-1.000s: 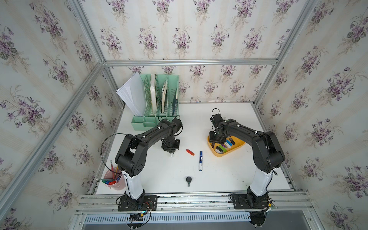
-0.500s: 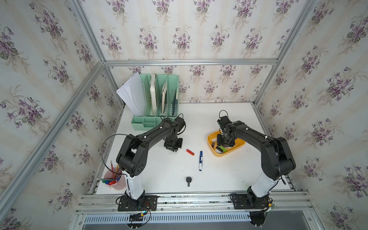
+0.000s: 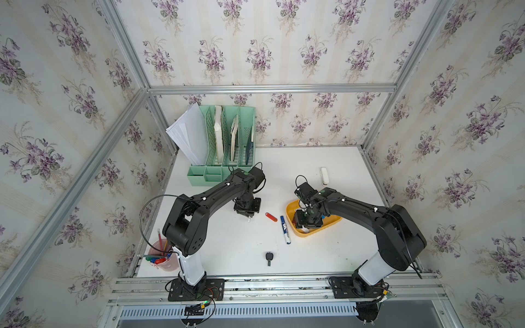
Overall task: Put the usb flash drive into the storage box
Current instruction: Place the USB flash in the storage box.
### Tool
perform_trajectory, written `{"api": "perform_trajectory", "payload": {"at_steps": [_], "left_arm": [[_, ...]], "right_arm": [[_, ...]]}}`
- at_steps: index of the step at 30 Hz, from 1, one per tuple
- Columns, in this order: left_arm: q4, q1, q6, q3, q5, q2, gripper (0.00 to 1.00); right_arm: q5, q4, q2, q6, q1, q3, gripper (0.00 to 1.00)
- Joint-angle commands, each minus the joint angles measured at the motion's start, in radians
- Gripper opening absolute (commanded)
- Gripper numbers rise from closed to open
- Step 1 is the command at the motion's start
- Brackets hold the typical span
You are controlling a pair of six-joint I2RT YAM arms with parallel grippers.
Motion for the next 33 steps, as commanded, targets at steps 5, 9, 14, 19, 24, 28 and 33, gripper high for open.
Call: {"api": "perform_trajectory", "payload": {"at_steps": [5, 9, 14, 19, 24, 28, 33], "left_arm": [[-0.034, -0.009, -0.007, 0.003, -0.014, -0.029, 0.17], [-0.066, -0.057, -0.013, 0.089, -0.009, -0.016, 0.17], [-0.113, -0.136, -0.022, 0.262, 0.005, 0.062, 0.17], [-0.136, -0.212, -0.02, 0.438, 0.039, 0.18, 0.17], [-0.154, -0.287, 0.029, 0.632, 0.083, 0.315, 0.18], [-0.208, -0.311, 0.074, 0.795, 0.111, 0.424, 0.18], [-0.201, -0.319, 0.087, 0.857, 0.149, 0.491, 0.19]], "right_arm": [[-0.004, 0.016, -0.013, 0.072, 0.014, 0.09, 0.58], [0.1, -0.074, -0.081, 0.062, -0.05, 0.153, 0.6], [0.191, -0.138, -0.199, 0.023, -0.244, 0.14, 0.63], [0.171, -0.143, -0.316, -0.044, -0.459, 0.076, 0.65], [0.151, -0.152, -0.369, -0.089, -0.571, 0.057, 0.67], [0.132, -0.152, -0.382, -0.089, -0.594, 0.054, 0.67], [0.129, -0.155, -0.393, -0.085, -0.606, 0.054, 0.67]]}}
